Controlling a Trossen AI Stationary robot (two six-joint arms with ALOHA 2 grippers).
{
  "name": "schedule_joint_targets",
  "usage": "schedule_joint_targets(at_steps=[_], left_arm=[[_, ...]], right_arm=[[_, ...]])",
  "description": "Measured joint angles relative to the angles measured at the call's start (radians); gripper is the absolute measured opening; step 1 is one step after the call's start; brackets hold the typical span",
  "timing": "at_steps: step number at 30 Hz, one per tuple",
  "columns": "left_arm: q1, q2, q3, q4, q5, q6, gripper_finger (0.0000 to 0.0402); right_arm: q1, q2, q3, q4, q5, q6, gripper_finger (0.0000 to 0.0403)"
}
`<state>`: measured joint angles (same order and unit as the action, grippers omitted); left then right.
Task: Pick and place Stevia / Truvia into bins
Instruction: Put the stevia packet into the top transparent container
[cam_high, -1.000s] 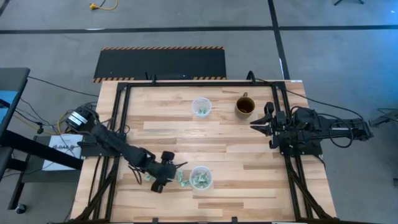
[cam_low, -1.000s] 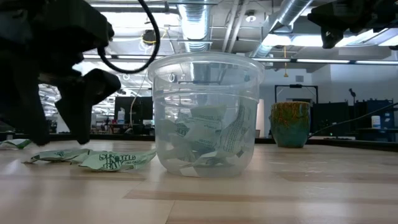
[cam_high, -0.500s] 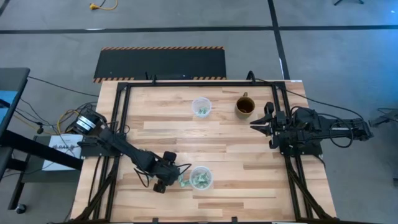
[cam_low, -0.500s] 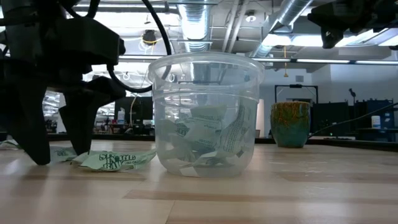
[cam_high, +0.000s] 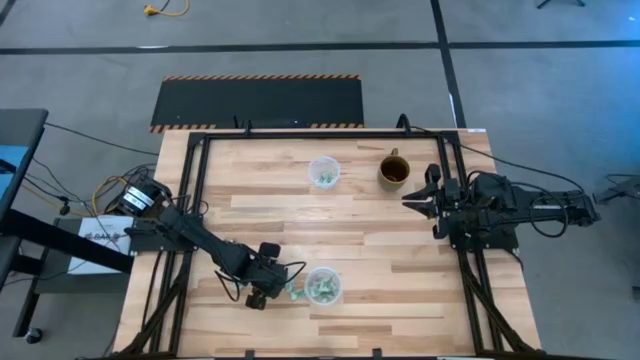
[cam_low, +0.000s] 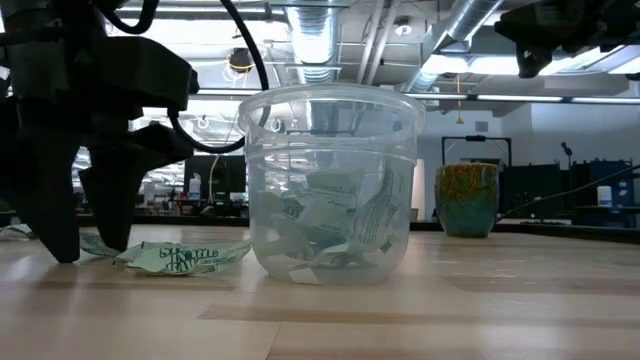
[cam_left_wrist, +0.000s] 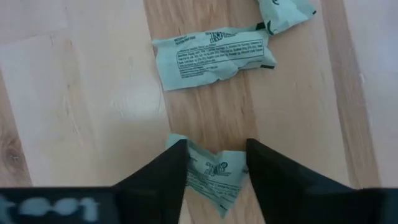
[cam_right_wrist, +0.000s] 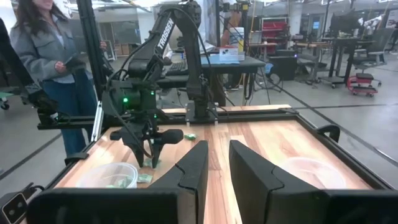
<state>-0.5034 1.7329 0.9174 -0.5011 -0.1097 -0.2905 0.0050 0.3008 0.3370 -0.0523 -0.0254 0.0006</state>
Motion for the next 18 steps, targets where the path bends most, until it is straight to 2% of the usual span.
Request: schedule_joint_targets(at_steps=[10,18], left_arm=[[0.000,0.000,-0.001,-0.008,-0.018,0.015,0.0012],[0.003,0.008,0.042,-0.029,-0.108,0.061,0.0003]], right_arm=[[0.000,0.000,0.000,0.000,0.000,0.000,0.0059],[0.000,0.000,0.000,0.000,0.000,0.000,0.0059]])
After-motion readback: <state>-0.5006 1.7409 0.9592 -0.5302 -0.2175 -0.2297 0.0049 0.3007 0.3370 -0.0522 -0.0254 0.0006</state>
